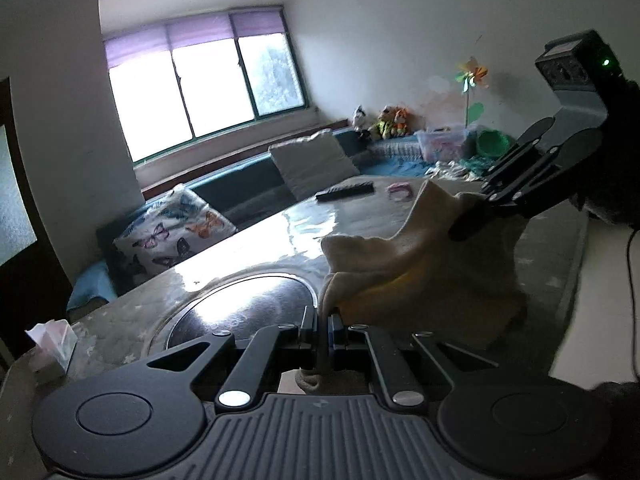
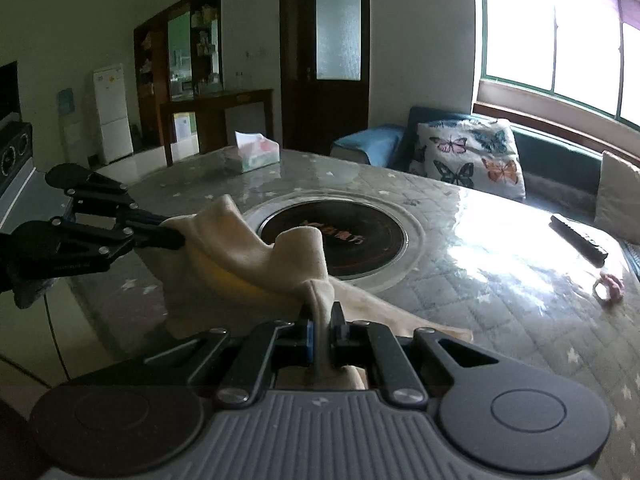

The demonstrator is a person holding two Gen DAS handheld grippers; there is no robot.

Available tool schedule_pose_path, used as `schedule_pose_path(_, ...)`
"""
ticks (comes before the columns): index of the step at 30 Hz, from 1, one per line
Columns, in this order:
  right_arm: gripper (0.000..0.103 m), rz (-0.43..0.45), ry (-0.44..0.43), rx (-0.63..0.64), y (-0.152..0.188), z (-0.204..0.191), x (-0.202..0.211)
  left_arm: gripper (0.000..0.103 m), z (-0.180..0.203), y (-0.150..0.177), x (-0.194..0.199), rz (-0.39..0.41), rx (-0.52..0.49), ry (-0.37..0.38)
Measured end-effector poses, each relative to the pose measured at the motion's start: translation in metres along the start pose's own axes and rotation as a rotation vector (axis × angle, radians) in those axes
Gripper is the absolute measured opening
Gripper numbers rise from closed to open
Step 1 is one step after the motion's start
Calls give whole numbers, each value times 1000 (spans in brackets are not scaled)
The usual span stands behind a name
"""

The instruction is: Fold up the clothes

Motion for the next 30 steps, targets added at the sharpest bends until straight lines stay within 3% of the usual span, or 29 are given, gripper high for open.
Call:
schedule_pose_path(7, 6, -103, -29, -77, 3, 45, -75, 5, -30, 5, -82, -132, 48, -39)
schedule_pose_path(12, 11, -139, -21, -143, 21, 58, -109, 6, -39, 28, -113, -200, 58, -67)
schedule_pose_path(13, 13, -140, -18, -158, 25, 60, -112, 9, -40, 31, -115, -203, 56, -74)
schedule_pose_path(16, 34, -140, 28, -188, 38, 65, -115, 14, -43, 35, -117, -203, 55, -94)
schedule_pose_path(17, 41, -138, 51, -206, 41, 68, -114, 22, -44, 35, -117, -200, 59, -102)
schedule_pose_path(18, 41, -135, 69, -225, 44, 71, -113, 28, -47, 33, -117, -197, 66, -112)
schedule_pose_path(24, 41, -88, 192, -295, 52, 92, -87, 36, -55, 18, -107, -154, 115, -162)
schedule_pose_path(27, 41, -77, 175, -280, 46, 86, -89, 47, -51, 6, -99, -118, 121, -170)
schedule_pose_path(30, 41, -68, 146, -260, 38, 78, -92, 47, -40, -2, -95, -112, 125, -159)
Point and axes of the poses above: each gripper's, at about its wrist camera, not at the fingertips, and x roughly against the way its jaws point, z to its right, y to its underside, the point moved 5 cm from there along -x, roughly the way its jaws point, and after that the axes turned 15 degrees about x, right-handed, at the moved point
